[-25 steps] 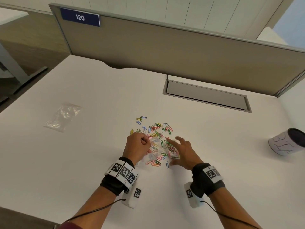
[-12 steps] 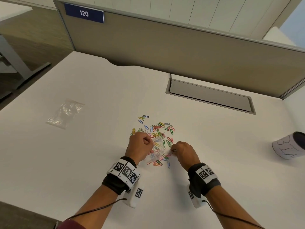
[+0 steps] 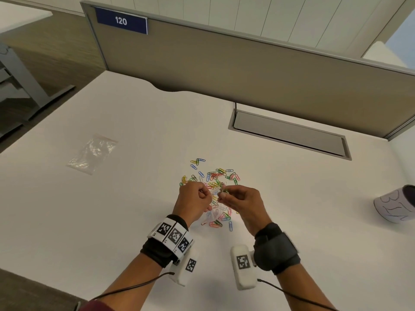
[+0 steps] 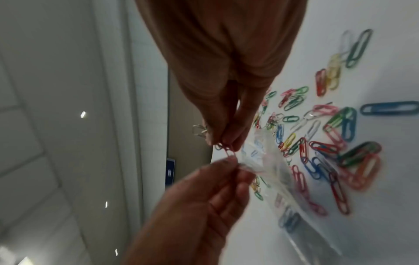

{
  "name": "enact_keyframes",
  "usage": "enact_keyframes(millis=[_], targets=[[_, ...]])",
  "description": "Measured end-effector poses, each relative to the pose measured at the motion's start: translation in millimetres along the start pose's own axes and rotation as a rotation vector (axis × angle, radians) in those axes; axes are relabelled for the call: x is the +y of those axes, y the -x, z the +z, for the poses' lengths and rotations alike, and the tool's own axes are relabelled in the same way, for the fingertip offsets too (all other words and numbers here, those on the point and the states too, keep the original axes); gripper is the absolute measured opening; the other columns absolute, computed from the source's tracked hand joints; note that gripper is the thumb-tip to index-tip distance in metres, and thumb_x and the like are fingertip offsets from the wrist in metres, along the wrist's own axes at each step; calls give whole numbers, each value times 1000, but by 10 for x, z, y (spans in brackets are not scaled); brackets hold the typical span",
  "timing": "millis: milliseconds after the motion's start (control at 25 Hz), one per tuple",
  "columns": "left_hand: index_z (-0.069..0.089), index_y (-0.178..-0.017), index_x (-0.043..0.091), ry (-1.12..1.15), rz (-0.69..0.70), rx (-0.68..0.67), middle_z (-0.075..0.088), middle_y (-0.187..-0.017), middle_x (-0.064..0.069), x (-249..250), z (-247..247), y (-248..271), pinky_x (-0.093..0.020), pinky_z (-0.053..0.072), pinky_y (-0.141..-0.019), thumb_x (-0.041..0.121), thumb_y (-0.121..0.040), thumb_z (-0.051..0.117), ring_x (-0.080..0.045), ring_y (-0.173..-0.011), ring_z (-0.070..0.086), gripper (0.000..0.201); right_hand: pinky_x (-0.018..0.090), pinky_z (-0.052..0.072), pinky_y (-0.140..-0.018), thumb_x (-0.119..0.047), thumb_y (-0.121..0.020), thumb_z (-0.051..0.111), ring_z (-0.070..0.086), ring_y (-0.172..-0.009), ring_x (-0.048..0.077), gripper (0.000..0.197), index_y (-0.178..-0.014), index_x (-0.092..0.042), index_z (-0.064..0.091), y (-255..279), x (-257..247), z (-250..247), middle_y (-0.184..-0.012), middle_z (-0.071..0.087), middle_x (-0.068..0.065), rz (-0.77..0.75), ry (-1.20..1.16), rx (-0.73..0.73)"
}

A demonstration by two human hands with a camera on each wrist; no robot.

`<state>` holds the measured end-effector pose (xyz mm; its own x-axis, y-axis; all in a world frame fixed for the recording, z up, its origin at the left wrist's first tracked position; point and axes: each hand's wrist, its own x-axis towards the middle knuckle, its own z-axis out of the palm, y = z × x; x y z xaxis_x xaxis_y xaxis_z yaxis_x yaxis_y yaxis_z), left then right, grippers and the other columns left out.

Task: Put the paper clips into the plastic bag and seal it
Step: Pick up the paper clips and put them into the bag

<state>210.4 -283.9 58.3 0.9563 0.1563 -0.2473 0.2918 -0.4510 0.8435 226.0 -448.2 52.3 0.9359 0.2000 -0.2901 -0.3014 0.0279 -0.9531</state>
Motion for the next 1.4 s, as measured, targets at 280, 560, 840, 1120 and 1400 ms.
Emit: enact_keyframes(millis=[280,560,840,1120,1400], targets=[[67,-83,0,17,3,41,71,-69,-15,-33,-86,-15,-36,63,-64,2,-85,66,-18,-58,74,3,11,50,-64,-10,-80,73,67,-74,14,12,-92,-9,69,-99,12,243,-91,73,7,-60,811,-10],[68,-81,1,40,-8,61,70,-67,-12,-22,-86,0,-36,63,-65,0,-84,66,-21,-60,74,4,27,57,-80,-5,-85,67,68,-97,20,30,-108,-15,51,19,-120,240,-108,70,11,-180,880,-158],[67,-83,-1,47,1,50,72,-69,-17,-40,-120,8,-37,63,-65,-1,-84,64,-22,-60,74,3,39,49,-85,-28,-68,83,49,-111,28,65,-122,-15,50,41,188,-505,-120,55,8,69,1267,6],[67,-81,-1,53,3,42,72,-68,-17,-60,-97,39,-32,63,-61,-1,-84,64,-20,-57,73,4,37,50,-89,-15,-64,85,55,-108,33,69,-124,-9,52,-194,468,-259,-118,49,13,10,1058,-74],[67,-80,1,21,9,55,72,-67,-15,-63,-98,28,-25,61,-57,1,-84,65,-16,-55,73,5,48,39,-104,-60,-63,75,22,-135,34,97,-144,-36,28,-329,387,-97,-154,20,3,-134,1493,-313]])
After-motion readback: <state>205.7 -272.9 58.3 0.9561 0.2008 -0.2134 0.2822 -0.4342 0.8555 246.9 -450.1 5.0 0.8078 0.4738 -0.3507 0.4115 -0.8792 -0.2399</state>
